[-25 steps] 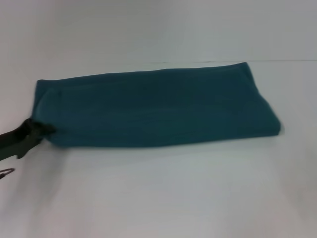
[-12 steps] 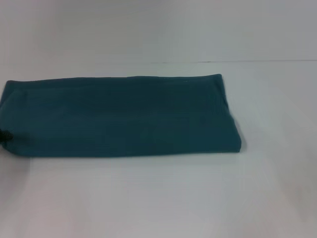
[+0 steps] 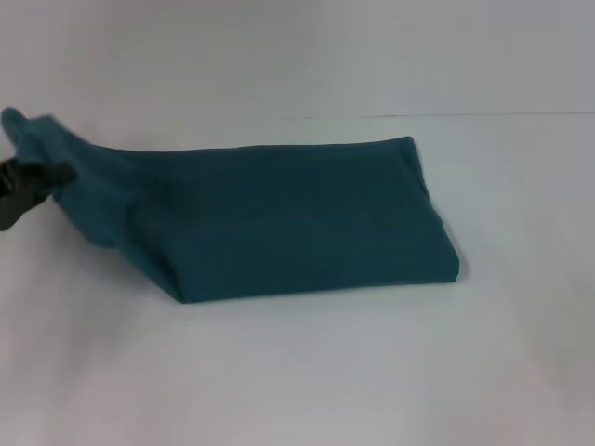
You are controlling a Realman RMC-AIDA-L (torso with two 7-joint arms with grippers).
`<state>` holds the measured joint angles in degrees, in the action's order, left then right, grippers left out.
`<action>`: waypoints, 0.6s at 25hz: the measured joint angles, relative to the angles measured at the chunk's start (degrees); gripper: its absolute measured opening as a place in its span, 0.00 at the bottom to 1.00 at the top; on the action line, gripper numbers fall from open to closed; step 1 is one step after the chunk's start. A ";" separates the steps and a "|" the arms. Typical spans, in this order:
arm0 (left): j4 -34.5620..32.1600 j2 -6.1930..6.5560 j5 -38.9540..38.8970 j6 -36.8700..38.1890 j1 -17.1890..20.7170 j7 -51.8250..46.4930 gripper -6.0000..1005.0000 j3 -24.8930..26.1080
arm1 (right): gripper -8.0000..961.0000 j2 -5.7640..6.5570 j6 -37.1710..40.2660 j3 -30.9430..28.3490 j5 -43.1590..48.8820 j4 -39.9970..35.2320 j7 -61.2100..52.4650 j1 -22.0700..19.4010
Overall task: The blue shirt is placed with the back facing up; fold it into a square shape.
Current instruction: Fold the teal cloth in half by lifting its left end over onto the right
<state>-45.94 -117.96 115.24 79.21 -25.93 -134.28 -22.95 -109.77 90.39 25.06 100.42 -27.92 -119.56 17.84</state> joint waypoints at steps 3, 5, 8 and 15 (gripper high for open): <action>-1.36 -0.03 -1.41 3.64 -1.83 -0.26 0.07 -0.26 | 0.98 0.00 -0.35 -0.01 0.02 0.00 0.01 0.12; -1.73 -0.27 -1.50 5.06 -3.65 -0.45 0.07 -0.45 | 0.98 0.00 -0.52 -0.01 0.04 0.00 0.02 0.20; -1.71 -0.65 -1.55 5.70 -6.13 -0.48 0.07 -1.53 | 0.98 -0.06 -0.53 0.03 0.04 -0.01 0.03 0.28; -1.37 -3.03 -1.61 2.45 -12.16 -0.23 0.07 -8.58 | 0.98 -0.09 -0.59 0.08 0.05 -0.03 0.04 0.34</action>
<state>-47.31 -120.99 113.62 81.65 -38.09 -134.52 -31.53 -109.86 89.81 25.14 100.46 -27.95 -119.53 18.19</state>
